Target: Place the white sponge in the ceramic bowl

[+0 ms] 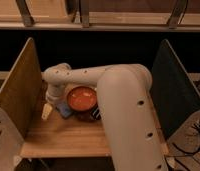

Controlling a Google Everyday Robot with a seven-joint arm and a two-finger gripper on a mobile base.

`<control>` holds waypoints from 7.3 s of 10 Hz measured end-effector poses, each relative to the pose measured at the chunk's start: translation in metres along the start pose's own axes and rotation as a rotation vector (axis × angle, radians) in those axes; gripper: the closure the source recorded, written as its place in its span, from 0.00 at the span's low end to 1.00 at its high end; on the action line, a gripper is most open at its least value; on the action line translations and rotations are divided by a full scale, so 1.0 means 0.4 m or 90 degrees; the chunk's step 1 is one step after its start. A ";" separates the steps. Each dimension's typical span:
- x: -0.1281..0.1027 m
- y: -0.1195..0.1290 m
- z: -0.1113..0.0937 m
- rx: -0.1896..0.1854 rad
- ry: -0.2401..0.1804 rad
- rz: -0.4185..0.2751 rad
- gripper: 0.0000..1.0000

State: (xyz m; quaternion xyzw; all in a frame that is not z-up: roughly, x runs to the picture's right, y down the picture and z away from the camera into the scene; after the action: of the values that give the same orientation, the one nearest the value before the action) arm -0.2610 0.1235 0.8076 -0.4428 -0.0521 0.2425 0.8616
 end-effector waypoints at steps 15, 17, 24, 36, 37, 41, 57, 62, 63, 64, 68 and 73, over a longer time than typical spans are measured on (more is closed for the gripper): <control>0.026 -0.154 0.048 0.002 0.053 0.101 0.20; 0.036 -0.166 0.041 0.029 0.062 0.101 0.20; 0.025 -0.125 0.084 0.016 0.084 0.074 0.20; 0.006 -0.177 0.117 0.054 0.143 0.141 0.20; 0.006 -0.180 0.122 0.048 0.142 0.142 0.20; 0.018 -0.196 0.136 0.036 0.151 0.146 0.29; -0.054 -0.214 -0.134 0.132 -0.056 0.071 1.00; 0.091 -0.308 -0.271 0.199 -0.090 0.130 1.00; 0.124 -0.332 -0.284 0.205 -0.095 0.142 1.00; 0.155 -0.355 -0.295 0.211 -0.101 0.148 1.00; 0.205 -0.402 -0.309 0.220 -0.124 0.151 0.90; 0.196 -0.395 -0.306 0.217 -0.125 0.147 0.38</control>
State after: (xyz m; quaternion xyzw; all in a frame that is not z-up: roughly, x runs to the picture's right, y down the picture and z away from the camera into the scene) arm -0.0961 -0.0077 0.8485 -0.2679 -0.0428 0.3868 0.8814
